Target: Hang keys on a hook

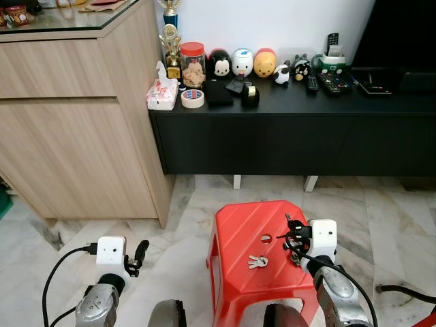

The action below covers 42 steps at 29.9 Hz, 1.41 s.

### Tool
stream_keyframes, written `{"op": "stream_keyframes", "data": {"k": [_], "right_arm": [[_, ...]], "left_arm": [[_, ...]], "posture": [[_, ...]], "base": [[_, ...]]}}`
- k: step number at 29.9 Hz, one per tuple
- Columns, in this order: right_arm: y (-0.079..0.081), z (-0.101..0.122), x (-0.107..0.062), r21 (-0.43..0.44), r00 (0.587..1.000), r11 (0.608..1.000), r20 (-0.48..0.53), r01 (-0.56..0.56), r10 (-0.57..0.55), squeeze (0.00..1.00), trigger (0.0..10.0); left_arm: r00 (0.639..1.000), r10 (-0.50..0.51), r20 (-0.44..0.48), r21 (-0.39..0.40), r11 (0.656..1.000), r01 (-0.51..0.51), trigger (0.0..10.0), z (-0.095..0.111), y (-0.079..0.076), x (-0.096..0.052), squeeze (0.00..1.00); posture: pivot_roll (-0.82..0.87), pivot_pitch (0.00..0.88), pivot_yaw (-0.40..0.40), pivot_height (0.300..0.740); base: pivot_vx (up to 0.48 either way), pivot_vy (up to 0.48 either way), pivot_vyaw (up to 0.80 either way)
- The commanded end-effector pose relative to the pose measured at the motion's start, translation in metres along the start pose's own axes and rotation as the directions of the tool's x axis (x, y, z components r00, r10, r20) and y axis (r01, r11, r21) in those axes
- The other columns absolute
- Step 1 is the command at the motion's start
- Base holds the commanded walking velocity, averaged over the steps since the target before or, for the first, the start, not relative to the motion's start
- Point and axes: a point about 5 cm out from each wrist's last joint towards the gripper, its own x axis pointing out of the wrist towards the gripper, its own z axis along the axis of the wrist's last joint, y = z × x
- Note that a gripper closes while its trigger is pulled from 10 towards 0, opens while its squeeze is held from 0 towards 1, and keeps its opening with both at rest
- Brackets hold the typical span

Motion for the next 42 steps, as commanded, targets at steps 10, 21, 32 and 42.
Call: {"op": "stream_keyframes", "data": {"k": [10,21,32,42], "right_arm": [[0.005,0.028,0.004,-0.018,0.994,0.999,0.101,-0.037,0.038,0.0,10.0],[0.008,0.036,0.002,-0.052,0.991,0.995,0.094,-0.089,0.094,0.0,10.0],[0.019,0.042,0.004,-0.05,0.988,0.988,0.049,-0.146,0.149,0.0,10.0],[0.034,0.039,0.003,-0.157,0.935,0.924,-0.125,-0.348,0.331,0.0,10.0]], "left_arm": [[1.0,0.025,0.014,-0.005,1.0,-0.025,10.0,0.0,0.003,0.002,0.0],[0.999,0.015,0.034,-0.003,1.0,-0.015,10.0,0.001,-0.001,0.001,0.0],[0.989,-0.084,0.12,0.031,0.996,0.081,10.0,0.024,-0.011,0.009,0.0],[0.943,-0.304,0.133,0.175,0.944,0.279,10.0,0.046,-0.031,0.012,0.0]], "posture": [[0.08,0.0,-0.055,0.624],[0.08,0.0,-0.071,0.689],[0.08,0.0,-0.075,0.728],[0.09,0.0,-0.079,0.728]], "base": [[0.0,0.0,0.0],[0.0,0.0,0.0],[0.0,0.0,0.0],[0.0,0.0,0.0]]}}
